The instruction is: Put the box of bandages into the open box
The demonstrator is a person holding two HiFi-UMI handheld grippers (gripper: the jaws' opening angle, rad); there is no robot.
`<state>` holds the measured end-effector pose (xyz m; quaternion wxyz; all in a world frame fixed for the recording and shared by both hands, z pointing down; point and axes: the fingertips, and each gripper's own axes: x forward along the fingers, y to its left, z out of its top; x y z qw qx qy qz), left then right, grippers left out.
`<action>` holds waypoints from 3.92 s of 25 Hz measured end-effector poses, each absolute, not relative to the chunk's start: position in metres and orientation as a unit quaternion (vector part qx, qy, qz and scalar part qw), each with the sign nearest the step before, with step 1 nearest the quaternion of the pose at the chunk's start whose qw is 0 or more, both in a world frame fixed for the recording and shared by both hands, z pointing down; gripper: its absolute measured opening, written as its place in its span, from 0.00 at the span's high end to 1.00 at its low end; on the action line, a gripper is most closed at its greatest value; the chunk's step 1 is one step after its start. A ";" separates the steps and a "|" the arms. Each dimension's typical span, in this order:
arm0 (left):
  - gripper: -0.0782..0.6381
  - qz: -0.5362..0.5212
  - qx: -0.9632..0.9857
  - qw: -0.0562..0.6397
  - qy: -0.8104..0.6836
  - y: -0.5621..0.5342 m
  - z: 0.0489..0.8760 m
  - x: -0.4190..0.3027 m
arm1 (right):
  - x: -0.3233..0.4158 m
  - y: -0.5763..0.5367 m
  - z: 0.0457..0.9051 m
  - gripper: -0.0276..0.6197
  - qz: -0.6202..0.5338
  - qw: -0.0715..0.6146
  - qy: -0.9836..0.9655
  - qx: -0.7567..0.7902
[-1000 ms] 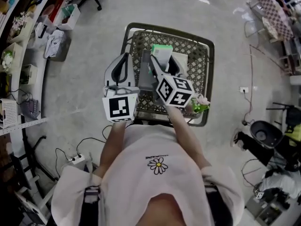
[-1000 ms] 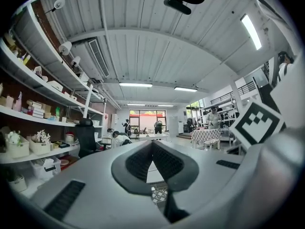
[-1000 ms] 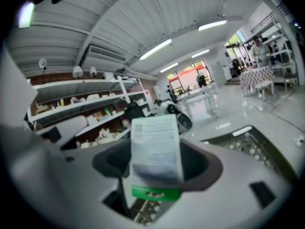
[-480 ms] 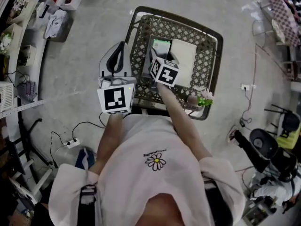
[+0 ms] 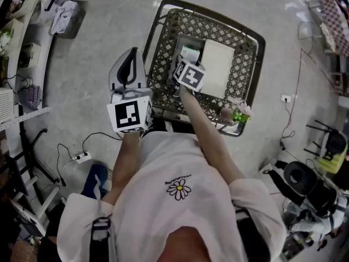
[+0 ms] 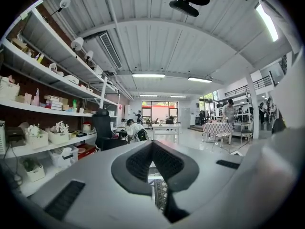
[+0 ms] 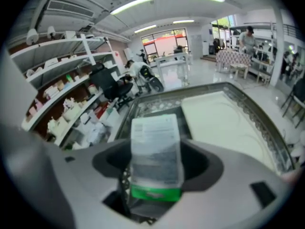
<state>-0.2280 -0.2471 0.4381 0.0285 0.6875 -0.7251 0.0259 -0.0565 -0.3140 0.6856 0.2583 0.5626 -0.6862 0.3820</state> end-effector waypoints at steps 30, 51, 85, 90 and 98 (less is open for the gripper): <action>0.86 0.040 0.692 0.041 -0.720 -0.251 0.450 -0.226 | -0.055 -0.312 0.694 0.47 0.367 0.278 -0.671 0.582; 0.86 0.024 0.712 0.013 -0.701 -0.263 0.421 -0.200 | -0.031 -0.355 0.568 0.82 0.244 0.171 -0.730 0.616; 0.86 0.003 0.752 -0.076 -0.655 -0.252 0.355 -0.116 | 0.067 -0.262 0.400 0.91 0.002 0.026 -0.807 0.590; 0.86 0.003 0.754 -0.079 -0.652 -0.254 0.354 -0.112 | 0.065 -0.262 0.401 0.91 0.006 0.023 -0.808 0.589; 0.86 0.011 0.754 -0.078 -0.652 -0.251 0.359 -0.114 | 0.060 -0.260 0.403 0.91 0.006 0.024 -0.811 0.584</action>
